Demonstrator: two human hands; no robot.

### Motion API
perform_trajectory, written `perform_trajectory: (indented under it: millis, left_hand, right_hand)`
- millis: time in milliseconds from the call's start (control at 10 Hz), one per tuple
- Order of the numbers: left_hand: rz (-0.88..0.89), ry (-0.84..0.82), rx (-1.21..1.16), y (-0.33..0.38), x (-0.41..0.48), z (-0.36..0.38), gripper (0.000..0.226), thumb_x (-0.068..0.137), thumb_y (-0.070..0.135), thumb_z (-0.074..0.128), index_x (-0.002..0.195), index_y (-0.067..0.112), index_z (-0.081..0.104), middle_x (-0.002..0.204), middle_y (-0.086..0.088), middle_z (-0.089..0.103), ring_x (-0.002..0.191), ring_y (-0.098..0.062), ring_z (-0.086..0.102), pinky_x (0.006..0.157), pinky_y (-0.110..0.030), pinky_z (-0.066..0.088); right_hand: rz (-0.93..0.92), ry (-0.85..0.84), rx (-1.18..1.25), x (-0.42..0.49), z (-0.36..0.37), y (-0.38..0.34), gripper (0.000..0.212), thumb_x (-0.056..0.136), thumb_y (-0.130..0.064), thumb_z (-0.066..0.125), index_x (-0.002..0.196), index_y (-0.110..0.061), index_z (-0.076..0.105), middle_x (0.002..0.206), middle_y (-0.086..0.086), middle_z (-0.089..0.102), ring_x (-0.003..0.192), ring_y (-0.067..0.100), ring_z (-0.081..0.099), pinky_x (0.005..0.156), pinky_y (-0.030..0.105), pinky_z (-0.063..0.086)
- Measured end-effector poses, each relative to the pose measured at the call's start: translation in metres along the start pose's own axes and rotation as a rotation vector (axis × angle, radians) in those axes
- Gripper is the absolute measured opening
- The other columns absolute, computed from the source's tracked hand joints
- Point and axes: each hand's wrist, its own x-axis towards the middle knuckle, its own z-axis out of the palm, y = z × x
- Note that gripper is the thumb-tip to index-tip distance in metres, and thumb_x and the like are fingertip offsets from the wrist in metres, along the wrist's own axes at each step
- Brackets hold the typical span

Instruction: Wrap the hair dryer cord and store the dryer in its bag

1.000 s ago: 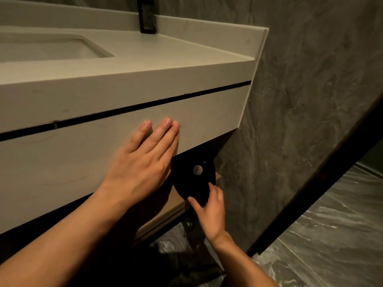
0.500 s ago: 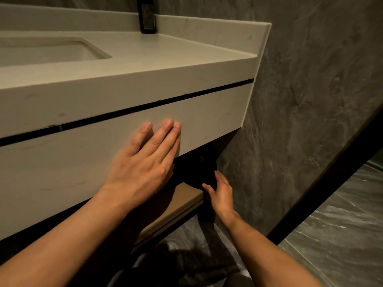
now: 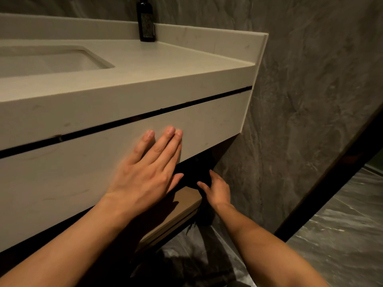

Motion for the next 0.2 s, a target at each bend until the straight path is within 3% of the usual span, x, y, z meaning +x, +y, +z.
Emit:
perform_trajectory:
  millis: [200]
  left_hand:
    - [-0.035,-0.065,-0.238,-0.010,0.009,-0.020,0.067,0.101,0.042,0.038,0.152,0.000,0.030,0.162,-0.013,0.025,0.152,-0.025,0.020,0.122,-0.045,0.017]
  right_hand:
    - [0.063,-0.035,-0.134,-0.032,-0.047,-0.016,0.093,0.093,-0.069,0.052,0.163,-0.013,0.027,0.167,0.006,0.038,0.153,0.021,0.035,0.121,0.042,0.028]
